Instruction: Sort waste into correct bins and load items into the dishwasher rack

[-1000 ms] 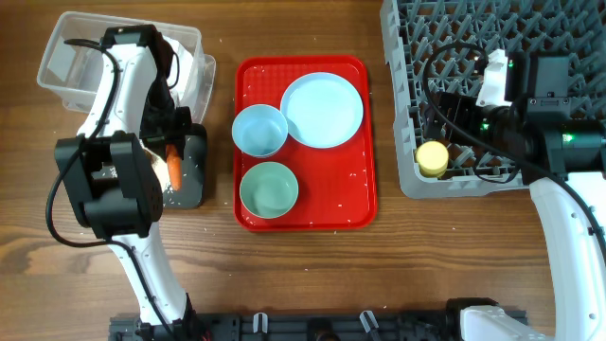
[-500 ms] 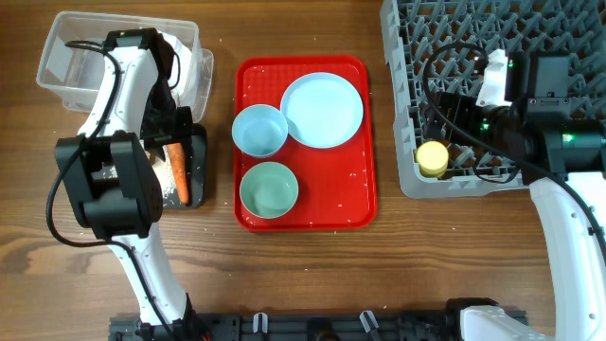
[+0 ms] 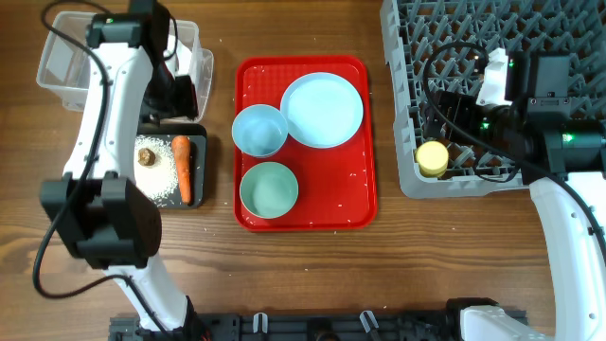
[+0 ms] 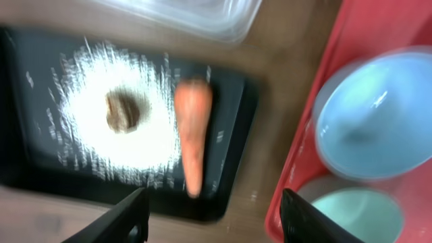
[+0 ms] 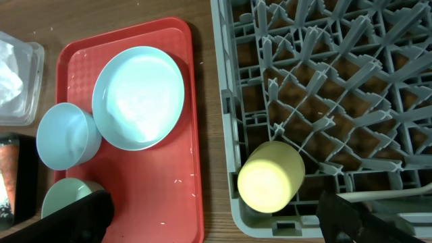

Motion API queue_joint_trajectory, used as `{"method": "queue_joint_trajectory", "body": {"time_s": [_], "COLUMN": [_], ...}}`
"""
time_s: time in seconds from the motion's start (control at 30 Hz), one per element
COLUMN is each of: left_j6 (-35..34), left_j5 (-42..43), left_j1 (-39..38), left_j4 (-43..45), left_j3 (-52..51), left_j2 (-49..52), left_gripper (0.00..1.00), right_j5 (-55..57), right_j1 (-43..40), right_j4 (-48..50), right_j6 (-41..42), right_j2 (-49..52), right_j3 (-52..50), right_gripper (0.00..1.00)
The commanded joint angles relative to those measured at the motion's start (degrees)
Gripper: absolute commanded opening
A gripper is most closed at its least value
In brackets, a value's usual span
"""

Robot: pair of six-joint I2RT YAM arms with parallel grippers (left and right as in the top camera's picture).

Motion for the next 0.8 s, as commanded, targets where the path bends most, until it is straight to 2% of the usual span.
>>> {"method": "queue_joint_trajectory", "body": {"time_s": [0.0, 0.07, 0.17, 0.47, 0.6, 0.77], "left_j6": [0.0, 0.0, 0.0, 0.3, 0.3, 0.3], "left_j5": [-0.3, -0.3, -0.3, -0.5, -0.5, 5.2], "left_j1": [0.3, 0.1, -0.3, -0.5, -0.6, -1.0], "left_j4": [7.5, 10.5, 14.9, 29.2, 30.9, 31.9], "left_j3": [0.3, 0.2, 0.0, -4.7, -5.9, -5.9], "left_j2": [0.2, 0.7, 1.3, 1.6, 2.7, 4.7], "left_gripper": [0.60, 0.56, 0.55, 0.64, 0.66, 0.67], "right_j5": [-0.3, -0.3, -0.3, -0.3, -0.3, -0.3], "right_j1": [-0.2, -0.2, -0.2, -0.2, -0.2, -0.2], "right_j4": [0.2, 0.2, 0.2, 0.0, 0.0, 0.2], "right_j6": [0.5, 0.5, 0.5, 0.5, 0.6, 0.6], "right_j2": [0.3, 0.3, 0.3, 0.3, 0.3, 0.3], "right_j3": [0.4, 0.4, 0.4, 0.4, 0.4, 0.4], "right_gripper": [1.00, 1.00, 1.00, 1.00, 1.00, 1.00]}}
